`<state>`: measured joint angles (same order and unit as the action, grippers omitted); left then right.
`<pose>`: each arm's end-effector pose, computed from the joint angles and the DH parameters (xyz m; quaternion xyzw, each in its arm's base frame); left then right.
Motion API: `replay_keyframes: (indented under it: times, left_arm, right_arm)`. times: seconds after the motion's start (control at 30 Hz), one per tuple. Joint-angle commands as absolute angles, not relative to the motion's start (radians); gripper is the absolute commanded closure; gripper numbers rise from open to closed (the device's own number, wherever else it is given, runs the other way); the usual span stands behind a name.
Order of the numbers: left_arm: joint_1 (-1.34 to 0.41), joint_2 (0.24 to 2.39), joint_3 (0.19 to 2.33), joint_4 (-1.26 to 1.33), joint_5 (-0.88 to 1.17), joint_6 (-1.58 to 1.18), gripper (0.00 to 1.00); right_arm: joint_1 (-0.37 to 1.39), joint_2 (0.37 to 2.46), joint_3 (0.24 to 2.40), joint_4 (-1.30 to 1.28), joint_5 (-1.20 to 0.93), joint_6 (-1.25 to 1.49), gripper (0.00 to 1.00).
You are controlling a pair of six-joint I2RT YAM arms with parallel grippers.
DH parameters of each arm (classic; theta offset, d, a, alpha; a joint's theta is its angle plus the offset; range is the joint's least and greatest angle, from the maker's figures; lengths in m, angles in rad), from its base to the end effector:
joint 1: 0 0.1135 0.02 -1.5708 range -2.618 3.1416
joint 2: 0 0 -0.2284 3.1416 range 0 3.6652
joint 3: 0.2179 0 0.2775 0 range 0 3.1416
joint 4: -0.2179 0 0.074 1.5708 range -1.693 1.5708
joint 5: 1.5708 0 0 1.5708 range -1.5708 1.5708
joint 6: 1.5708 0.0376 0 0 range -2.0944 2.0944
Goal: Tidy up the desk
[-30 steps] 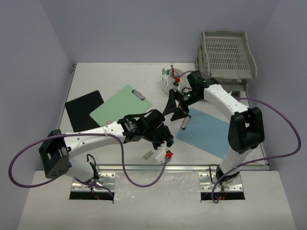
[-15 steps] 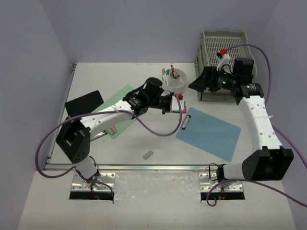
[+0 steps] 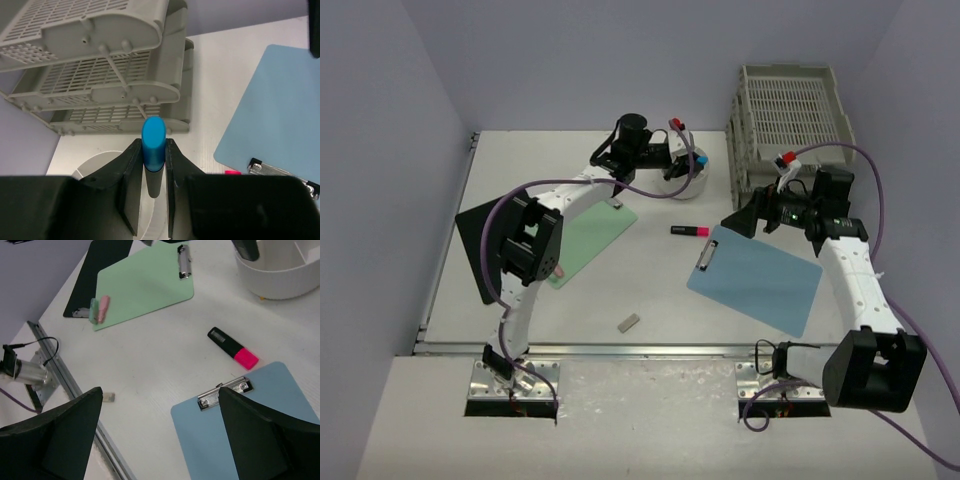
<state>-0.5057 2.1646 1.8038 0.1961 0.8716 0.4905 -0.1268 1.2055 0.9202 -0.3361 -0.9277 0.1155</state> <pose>0.4404 -0.2768 0.2472 0.5702 0.4771 -0.3265 0.5837 0.2952 -0.0073 0.2519 -0.1069 0.8143 0.3956 0.4110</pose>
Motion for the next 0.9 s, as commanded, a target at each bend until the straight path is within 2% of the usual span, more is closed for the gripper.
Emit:
replay_keyframes:
  times: [0.0, 0.6, 0.67, 0.73, 0.77, 0.87]
  left_arm:
    - [-0.488, 2.212, 1.882, 0.258, 0.953, 0.549, 1.0]
    - [-0.448, 2.327, 1.879, 0.313, 0.87, 0.598, 1.0]
    - [-0.447, 2.322, 1.878, 0.294, 0.847, 0.605, 0.72]
    - [-0.447, 2.31, 1.866, 0.283, 0.84, 0.605, 0.57]
    - [-0.448, 2.3, 1.856, 0.277, 0.843, 0.604, 0.53]
    - [-0.447, 2.251, 1.818, 0.264, 0.846, 0.588, 0.52]
  right_arm:
    - [-0.125, 1.164, 0.899, -0.309, -1.02, -0.048, 0.04]
    - [-0.124, 1.164, 0.891, -0.41, -1.017, -0.116, 0.04]
    - [-0.124, 1.164, 0.894, -0.41, -1.018, -0.11, 0.03]
    - [-0.124, 1.166, 0.896, -0.408, -1.017, -0.107, 0.03]
    - [-0.124, 1.166, 0.897, -0.408, -1.014, -0.107, 0.03]
    - [-0.124, 1.164, 0.896, -0.403, -0.988, -0.109, 0.04]
